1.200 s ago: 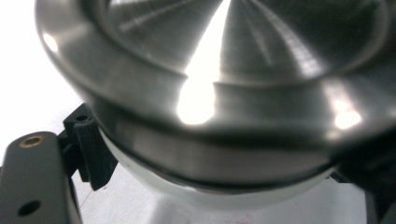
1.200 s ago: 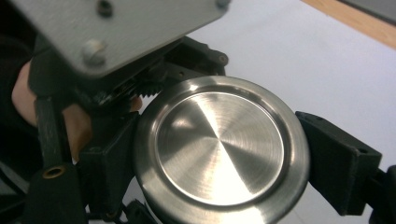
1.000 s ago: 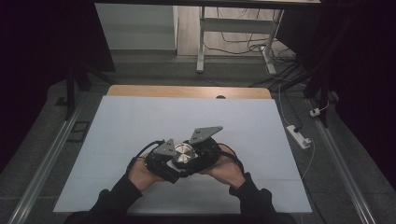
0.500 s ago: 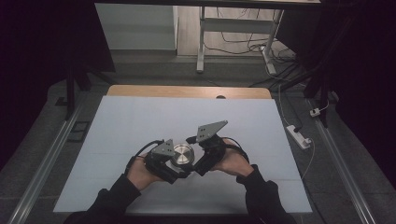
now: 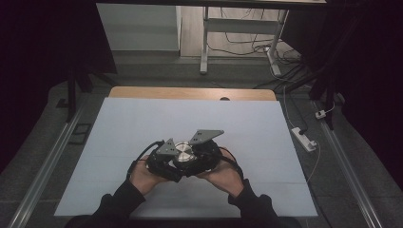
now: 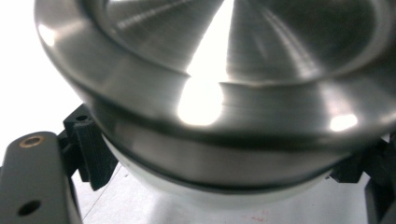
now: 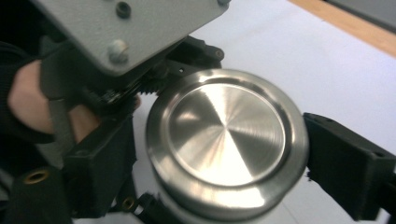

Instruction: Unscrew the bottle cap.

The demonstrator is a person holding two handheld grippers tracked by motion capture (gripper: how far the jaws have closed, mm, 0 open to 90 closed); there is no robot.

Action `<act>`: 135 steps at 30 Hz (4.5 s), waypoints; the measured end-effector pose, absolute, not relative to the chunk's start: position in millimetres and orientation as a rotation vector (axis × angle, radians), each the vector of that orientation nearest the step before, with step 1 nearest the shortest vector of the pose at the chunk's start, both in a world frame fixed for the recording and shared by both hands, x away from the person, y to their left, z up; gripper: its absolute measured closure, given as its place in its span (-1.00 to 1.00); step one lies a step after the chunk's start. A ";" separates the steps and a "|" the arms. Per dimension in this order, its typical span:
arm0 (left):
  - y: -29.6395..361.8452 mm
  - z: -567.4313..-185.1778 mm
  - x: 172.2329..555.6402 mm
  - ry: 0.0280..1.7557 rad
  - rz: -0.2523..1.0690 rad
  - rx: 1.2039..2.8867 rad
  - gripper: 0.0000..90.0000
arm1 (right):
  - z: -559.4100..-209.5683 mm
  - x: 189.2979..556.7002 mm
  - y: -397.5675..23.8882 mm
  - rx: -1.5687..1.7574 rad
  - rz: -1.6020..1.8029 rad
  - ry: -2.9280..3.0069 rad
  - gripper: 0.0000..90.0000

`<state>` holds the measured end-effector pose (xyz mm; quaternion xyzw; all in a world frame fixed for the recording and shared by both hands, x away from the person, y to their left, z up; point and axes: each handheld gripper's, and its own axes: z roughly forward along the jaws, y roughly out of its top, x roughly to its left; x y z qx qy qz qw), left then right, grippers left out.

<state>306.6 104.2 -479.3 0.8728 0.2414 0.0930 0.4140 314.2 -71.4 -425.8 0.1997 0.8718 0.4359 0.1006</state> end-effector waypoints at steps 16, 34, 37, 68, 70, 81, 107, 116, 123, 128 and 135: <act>98.6 -473.1 297.1 0.297 0.048 2.192 -0.66 | -425.6 335.5 -105.5 -0.011 1.575 2.828 -0.61; 107.8 -474.7 304.7 0.586 0.207 2.173 -0.66 | -419.2 316.5 -81.8 0.565 1.328 2.612 -0.86; 104.0 -474.2 302.1 0.570 0.212 2.184 -0.66 | -423.0 308.2 -71.6 0.577 1.288 2.560 -0.65; 108.9 -472.3 304.0 0.542 0.176 2.170 -0.66 | -414.8 315.9 -85.7 0.519 1.310 2.637 -0.85; 107.1 -472.6 303.4 0.562 0.197 2.176 -0.66 | -417.2 311.3 -78.9 0.550 1.290 2.592 -0.82; 106.8 -469.2 300.9 0.414 0.109 2.194 -0.66 | -416.6 313.2 -84.7 0.370 1.402 2.675 -0.60; 105.7 -469.8 303.1 0.591 0.219 2.175 -0.66 | -417.5 305.2 -71.0 0.534 1.282 2.518 -0.62; 110.1 -466.6 302.1 0.375 0.053 2.159 -0.66 | -411.8 312.0 -85.5 0.314 1.399 2.658 -0.61; 102.5 -463.4 297.4 0.285 0.036 2.178 -0.66 | -414.0 326.4 -104.5 0.065 1.605 2.774 -0.67; 105.9 -465.6 302.3 0.432 0.122 2.180 -0.66 | -405.7 328.3 -104.6 0.317 1.558 2.708 -0.93; 104.4 -468.1 303.1 0.575 0.215 2.177 -0.66 | -406.1 310.7 -81.4 0.563 1.299 2.545 -0.79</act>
